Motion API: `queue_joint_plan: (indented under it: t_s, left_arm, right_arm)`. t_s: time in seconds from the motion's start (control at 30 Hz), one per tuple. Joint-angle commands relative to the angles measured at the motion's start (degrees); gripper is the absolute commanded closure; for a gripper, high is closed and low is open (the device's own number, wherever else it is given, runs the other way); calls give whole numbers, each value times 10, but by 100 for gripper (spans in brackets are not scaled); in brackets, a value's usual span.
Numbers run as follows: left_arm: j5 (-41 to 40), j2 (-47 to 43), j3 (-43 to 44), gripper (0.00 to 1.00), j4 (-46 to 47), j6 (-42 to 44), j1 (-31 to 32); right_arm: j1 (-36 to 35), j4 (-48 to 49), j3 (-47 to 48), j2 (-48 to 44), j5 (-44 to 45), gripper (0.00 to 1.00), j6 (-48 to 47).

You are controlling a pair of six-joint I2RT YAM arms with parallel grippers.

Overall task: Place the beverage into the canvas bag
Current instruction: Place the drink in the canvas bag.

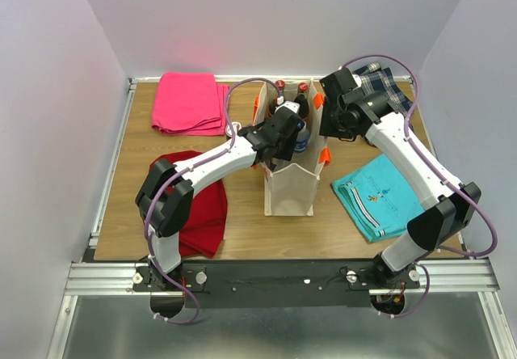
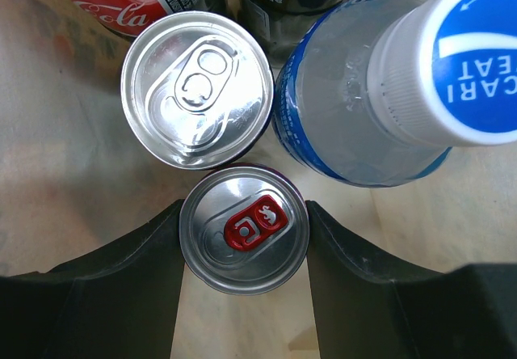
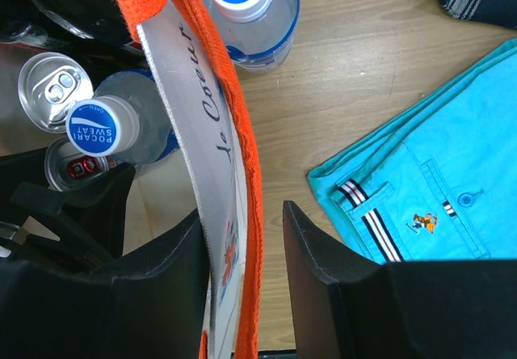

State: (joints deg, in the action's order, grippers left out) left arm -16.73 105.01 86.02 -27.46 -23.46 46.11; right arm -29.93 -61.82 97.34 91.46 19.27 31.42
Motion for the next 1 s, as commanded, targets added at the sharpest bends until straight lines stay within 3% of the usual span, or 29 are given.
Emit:
queue_joint_plan:
  t_s: [0.0,0.4,0.97]
  left_arm:
    - [-21,-3,-3,83,37,-4,-7]
    - [-26,-20,-16,52,45,-2,-7]
    - [-44,-57,-21,33,58,15,-7]
  right_arm:
    - [-4,-11,15,2,17,53,-1]
    - [-4,-12,10,-3,16,53,7]
    - [-4,-3,5,-5,6,53,7]
